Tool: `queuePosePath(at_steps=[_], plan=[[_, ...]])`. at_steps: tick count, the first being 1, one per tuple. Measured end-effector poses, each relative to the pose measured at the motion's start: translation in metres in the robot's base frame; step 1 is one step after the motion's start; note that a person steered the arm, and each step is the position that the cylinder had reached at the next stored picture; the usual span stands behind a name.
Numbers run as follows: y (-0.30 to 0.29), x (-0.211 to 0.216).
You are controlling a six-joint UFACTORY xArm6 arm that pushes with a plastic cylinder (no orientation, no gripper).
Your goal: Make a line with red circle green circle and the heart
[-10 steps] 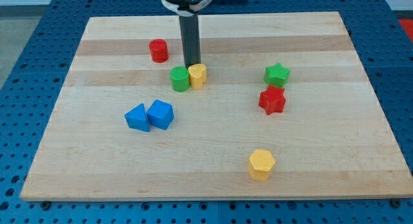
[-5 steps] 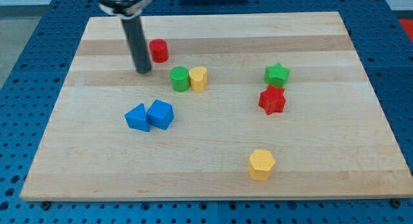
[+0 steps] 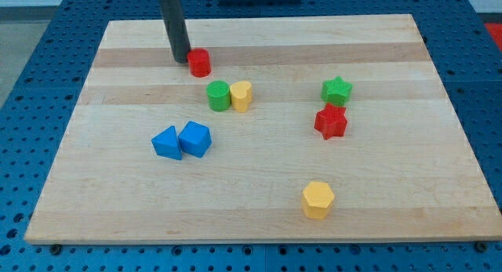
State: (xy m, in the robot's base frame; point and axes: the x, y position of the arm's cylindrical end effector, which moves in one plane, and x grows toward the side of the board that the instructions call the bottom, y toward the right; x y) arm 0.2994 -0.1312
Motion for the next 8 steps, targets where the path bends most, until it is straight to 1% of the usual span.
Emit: queuePosePath(at_steps=[2,3,6,8], plan=[[0.022,-0.022],[0.035,-0.023],[0.038,0.042],[0.038,0.055]])
